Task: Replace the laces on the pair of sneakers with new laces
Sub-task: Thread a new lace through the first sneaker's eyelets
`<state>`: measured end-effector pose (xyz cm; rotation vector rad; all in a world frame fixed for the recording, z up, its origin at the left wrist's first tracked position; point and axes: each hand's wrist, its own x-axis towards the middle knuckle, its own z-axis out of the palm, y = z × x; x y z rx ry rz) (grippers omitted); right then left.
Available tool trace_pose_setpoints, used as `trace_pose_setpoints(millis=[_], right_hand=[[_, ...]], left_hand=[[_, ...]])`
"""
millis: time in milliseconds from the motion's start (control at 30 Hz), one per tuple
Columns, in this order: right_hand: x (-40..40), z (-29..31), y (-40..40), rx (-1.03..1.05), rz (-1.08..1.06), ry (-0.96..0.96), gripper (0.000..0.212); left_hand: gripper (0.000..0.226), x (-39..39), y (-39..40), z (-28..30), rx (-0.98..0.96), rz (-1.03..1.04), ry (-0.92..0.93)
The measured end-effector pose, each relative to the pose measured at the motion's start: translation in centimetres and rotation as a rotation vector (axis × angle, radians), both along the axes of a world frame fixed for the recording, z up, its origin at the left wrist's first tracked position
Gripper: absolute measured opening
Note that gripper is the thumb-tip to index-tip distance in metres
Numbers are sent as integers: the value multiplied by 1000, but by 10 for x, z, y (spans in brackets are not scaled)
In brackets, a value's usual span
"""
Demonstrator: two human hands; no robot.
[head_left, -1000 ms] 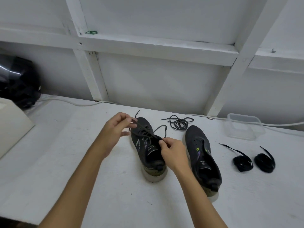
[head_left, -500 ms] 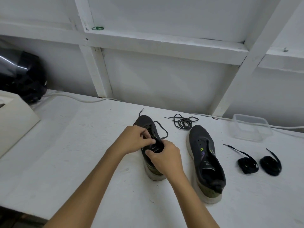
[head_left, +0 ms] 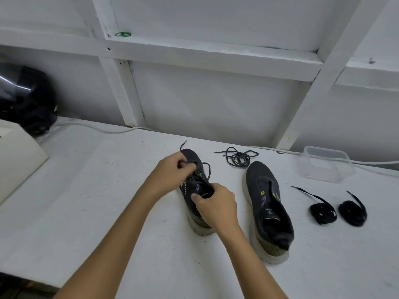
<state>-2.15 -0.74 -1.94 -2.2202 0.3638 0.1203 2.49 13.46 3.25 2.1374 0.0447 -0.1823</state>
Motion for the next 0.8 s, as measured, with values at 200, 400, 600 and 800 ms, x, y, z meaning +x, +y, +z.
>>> trace_pose_setpoints(millis=[200, 400, 600, 800], right_hand=[[0, 1, -1, 8, -3, 1, 26], [-1, 1, -1, -8, -7, 13, 24], [-1, 2, -1, 3, -15, 28, 26], [-2, 9, -7, 57, 37, 52, 30]], left_hand=[[30, 1, -2, -15, 336, -241, -52], [14, -1, 2, -4, 22, -257, -7], [20, 6, 11, 14, -666, -32, 75], [20, 8, 12, 9, -546, -30, 92]])
